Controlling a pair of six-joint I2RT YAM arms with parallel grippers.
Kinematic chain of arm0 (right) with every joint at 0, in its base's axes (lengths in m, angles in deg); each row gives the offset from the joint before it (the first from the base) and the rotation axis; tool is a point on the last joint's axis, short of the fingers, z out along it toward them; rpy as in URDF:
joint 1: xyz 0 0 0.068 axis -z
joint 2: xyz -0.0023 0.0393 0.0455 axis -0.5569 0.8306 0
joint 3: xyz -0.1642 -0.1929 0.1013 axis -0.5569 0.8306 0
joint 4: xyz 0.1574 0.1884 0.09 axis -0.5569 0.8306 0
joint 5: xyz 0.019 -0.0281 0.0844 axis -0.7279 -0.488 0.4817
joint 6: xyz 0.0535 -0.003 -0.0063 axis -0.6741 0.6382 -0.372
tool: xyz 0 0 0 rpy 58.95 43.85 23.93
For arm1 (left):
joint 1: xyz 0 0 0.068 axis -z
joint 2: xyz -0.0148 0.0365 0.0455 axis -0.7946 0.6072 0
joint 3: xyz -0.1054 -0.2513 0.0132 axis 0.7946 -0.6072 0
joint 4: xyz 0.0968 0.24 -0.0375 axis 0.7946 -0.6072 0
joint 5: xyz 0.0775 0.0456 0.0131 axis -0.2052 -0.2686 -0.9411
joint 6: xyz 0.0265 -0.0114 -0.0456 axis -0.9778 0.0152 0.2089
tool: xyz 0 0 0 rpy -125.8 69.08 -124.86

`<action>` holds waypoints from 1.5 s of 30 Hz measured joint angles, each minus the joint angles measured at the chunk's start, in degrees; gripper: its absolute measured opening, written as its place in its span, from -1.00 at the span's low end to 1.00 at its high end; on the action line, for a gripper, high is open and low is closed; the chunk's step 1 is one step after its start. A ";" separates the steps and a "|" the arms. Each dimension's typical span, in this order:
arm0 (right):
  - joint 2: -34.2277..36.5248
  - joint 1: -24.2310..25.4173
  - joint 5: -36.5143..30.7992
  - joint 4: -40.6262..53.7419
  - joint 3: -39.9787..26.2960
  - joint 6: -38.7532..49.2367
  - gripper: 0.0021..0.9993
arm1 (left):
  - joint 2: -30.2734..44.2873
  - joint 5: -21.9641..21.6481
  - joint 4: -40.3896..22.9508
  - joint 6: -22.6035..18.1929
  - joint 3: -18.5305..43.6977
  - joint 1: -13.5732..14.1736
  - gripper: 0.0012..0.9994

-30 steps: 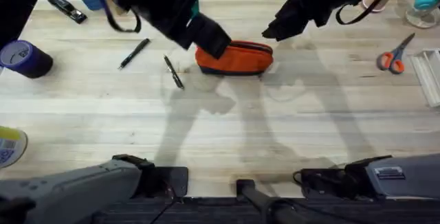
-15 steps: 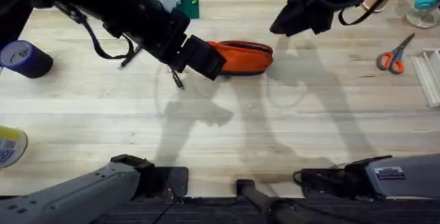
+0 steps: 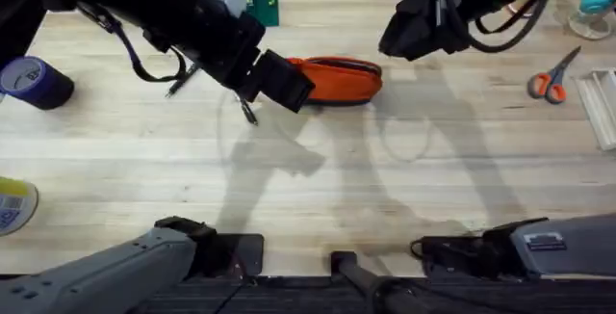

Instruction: Unzip the bag, pick up the pens from the table one at a time and place them inside, then zip the bag closed.

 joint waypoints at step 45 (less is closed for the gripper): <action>16.30 -1.11 0.02 -4.66 -0.11 3.76 -0.94 | 0.00 -0.02 0.00 -0.04 -0.02 0.00 0.99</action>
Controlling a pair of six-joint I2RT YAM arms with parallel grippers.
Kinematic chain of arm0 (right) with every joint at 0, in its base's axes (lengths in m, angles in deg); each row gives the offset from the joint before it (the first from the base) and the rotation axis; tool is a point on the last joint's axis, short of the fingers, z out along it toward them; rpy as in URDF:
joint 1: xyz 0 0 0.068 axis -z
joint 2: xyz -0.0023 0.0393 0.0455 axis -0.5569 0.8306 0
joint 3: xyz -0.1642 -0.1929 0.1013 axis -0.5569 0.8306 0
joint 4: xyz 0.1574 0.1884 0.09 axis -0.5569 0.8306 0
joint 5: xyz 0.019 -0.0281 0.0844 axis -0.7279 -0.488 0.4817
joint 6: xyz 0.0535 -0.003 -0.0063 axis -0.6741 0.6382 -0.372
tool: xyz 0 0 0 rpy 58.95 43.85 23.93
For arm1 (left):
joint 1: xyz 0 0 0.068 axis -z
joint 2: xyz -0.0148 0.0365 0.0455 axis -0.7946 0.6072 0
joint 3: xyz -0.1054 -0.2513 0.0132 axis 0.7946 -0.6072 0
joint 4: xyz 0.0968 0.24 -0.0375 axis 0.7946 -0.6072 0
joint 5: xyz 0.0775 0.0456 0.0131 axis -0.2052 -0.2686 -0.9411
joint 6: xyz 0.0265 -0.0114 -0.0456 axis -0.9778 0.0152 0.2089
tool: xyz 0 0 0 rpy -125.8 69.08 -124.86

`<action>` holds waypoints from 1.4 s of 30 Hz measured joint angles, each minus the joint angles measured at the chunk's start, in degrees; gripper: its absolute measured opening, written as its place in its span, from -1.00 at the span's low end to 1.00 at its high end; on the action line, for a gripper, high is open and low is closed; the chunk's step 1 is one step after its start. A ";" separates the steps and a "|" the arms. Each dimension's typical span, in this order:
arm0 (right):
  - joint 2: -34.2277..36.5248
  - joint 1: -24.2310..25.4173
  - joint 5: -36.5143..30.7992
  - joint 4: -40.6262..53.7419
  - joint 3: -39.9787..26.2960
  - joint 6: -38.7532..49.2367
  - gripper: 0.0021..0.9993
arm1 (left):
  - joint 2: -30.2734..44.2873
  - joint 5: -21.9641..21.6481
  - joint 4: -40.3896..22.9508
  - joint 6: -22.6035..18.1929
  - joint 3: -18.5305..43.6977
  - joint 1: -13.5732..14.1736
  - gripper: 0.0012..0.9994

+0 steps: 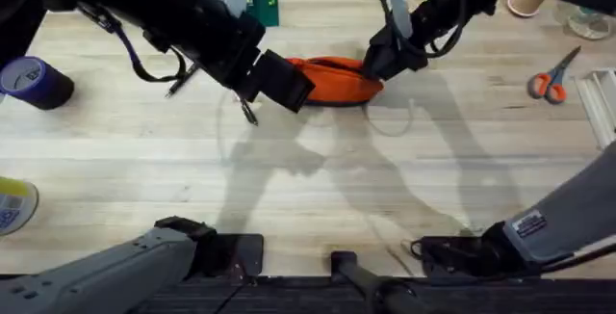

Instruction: Unzip the bag, pick up the pens from the table one at a time and place them inside, then zip the bag closed.

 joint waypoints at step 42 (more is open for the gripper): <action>2.56 -0.42 -0.04 -0.90 -0.22 -0.05 0.99 | 0.02 0.00 0.00 0.00 0.00 0.00 0.99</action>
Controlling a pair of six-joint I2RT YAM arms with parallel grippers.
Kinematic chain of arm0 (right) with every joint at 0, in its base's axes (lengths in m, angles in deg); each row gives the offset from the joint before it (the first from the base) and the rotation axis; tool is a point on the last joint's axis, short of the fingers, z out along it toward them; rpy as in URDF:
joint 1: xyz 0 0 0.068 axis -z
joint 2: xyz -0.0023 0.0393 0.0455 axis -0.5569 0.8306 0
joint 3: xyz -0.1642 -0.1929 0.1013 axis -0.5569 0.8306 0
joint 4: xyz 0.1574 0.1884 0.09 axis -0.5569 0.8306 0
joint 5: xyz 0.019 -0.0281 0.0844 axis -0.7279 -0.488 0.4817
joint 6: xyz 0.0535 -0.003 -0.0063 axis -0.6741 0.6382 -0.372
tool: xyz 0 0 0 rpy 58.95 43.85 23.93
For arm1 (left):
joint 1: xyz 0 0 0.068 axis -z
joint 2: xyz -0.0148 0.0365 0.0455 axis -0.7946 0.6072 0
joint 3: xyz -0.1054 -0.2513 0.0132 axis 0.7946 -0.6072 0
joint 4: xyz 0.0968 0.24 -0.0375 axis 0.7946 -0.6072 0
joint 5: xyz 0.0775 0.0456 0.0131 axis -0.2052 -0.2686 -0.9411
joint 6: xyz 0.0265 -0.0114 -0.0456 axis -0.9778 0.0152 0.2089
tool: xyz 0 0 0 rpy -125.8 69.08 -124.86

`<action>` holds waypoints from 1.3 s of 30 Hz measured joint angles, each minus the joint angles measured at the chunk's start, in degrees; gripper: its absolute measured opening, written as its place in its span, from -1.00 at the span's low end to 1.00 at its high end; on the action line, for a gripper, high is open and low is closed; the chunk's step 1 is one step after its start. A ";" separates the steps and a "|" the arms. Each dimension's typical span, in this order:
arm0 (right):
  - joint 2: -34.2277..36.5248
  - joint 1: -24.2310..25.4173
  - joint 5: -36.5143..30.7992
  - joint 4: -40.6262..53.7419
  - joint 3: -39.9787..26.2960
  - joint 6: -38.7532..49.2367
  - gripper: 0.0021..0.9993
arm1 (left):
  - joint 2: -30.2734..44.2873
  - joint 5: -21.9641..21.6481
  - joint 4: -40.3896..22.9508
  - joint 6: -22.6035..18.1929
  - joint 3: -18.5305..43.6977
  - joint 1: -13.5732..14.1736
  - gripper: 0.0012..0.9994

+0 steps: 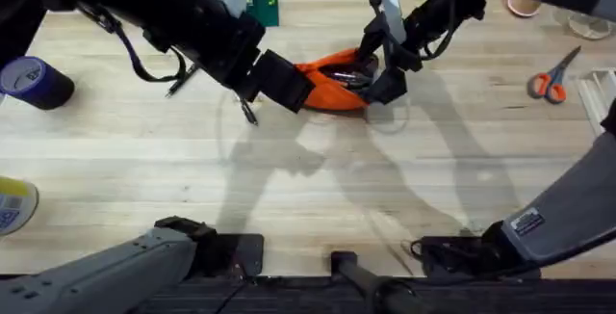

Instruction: Unzip the bag, pick up the pens from the table one at a time and place them inside, then zip the bag closed.

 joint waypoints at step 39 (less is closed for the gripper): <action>-10.21 9.11 -0.94 11.59 -13.75 -27.23 0.99 | -0.01 -2.00 0.00 0.74 0.00 0.00 0.99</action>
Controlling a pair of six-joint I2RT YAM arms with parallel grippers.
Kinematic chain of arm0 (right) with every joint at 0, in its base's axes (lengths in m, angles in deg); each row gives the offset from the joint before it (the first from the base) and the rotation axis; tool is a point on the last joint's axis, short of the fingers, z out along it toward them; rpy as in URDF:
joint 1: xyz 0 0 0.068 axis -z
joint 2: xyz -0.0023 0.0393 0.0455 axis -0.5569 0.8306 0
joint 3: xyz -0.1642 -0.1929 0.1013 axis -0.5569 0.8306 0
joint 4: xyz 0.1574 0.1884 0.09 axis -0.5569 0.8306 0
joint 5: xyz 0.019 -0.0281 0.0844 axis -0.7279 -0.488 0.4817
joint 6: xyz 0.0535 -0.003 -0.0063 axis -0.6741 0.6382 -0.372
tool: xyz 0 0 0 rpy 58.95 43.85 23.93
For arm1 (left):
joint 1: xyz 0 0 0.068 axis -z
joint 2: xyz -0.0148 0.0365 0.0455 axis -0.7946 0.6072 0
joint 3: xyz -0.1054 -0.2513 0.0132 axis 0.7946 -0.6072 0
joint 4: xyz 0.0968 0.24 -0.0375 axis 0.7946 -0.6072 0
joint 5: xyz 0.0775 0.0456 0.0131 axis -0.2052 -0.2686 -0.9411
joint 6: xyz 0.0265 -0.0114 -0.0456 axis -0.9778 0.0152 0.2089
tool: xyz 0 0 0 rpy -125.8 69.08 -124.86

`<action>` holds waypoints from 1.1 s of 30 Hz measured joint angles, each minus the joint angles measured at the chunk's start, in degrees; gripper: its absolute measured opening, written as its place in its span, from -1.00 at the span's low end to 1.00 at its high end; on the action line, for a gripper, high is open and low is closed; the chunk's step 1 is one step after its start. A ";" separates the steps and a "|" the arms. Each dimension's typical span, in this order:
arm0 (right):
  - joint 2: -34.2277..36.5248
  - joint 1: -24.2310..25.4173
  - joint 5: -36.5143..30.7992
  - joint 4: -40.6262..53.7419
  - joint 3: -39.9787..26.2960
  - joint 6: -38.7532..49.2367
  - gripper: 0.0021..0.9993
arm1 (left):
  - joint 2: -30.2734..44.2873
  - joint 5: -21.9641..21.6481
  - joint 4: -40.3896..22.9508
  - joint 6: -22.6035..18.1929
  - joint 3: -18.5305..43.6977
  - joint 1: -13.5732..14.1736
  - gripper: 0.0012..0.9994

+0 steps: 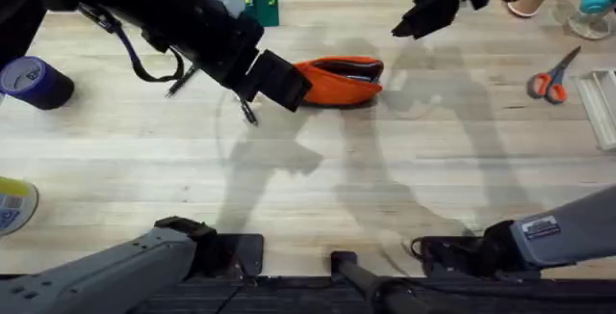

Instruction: Unzip the bag, pick up the pens from the table one at a time and place them inside, then zip the bag closed.

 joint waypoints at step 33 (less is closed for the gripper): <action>-9.05 1.64 -12.11 13.22 -0.04 -8.19 0.99 | -0.01 -12.54 5.15 0.41 0.00 -13.43 0.98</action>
